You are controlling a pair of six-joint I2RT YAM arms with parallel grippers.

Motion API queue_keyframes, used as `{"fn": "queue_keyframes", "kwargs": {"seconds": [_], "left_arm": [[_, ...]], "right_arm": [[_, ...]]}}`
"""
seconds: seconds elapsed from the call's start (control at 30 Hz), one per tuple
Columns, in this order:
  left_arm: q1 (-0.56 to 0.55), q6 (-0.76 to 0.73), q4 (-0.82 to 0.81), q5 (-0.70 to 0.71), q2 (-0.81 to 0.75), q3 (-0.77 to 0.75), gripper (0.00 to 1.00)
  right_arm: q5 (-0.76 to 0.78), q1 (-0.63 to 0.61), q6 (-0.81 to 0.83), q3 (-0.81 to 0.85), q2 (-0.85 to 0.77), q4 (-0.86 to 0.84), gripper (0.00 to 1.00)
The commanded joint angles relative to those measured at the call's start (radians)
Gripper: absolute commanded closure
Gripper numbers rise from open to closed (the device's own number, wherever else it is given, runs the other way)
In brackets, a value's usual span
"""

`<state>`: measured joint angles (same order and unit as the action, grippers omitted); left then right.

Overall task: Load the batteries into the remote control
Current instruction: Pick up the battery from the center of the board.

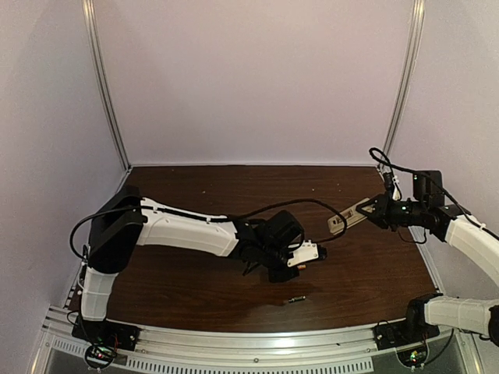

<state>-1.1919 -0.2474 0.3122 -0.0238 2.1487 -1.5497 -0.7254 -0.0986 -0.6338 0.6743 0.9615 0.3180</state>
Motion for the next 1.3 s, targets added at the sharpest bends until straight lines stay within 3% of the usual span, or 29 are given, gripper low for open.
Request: {"fn": "queue_keyframes", "kwargs": {"seconds": [0.0,0.53,0.7,0.8,0.9,1.27], "left_arm": [[0.022,0.020,0.048,-0.023,0.043,-0.053,0.63],[0.060,0.049,0.070,-0.103,0.134,-0.137,0.65],[0.060,0.050,0.087,-0.097,0.168,-0.170,0.73],[0.061,0.046,0.102,-0.097,0.163,-0.168,0.86],[0.071,0.061,0.096,-0.122,0.129,-0.130,1.00],[0.113,0.188,-0.091,-0.154,-0.217,0.233,1.00]], "right_arm": [[-0.022,0.015,0.023,-0.003,-0.006,0.015,1.00],[-0.043,0.041,0.045,-0.024,-0.001,0.020,1.00],[-0.049,0.046,0.048,-0.025,-0.001,0.028,1.00],[-0.056,0.048,0.047,-0.030,0.000,0.030,1.00],[-0.072,0.047,0.037,-0.040,0.000,0.015,1.00],[-0.133,0.020,-0.130,-0.159,-0.030,-0.183,1.00]]}}
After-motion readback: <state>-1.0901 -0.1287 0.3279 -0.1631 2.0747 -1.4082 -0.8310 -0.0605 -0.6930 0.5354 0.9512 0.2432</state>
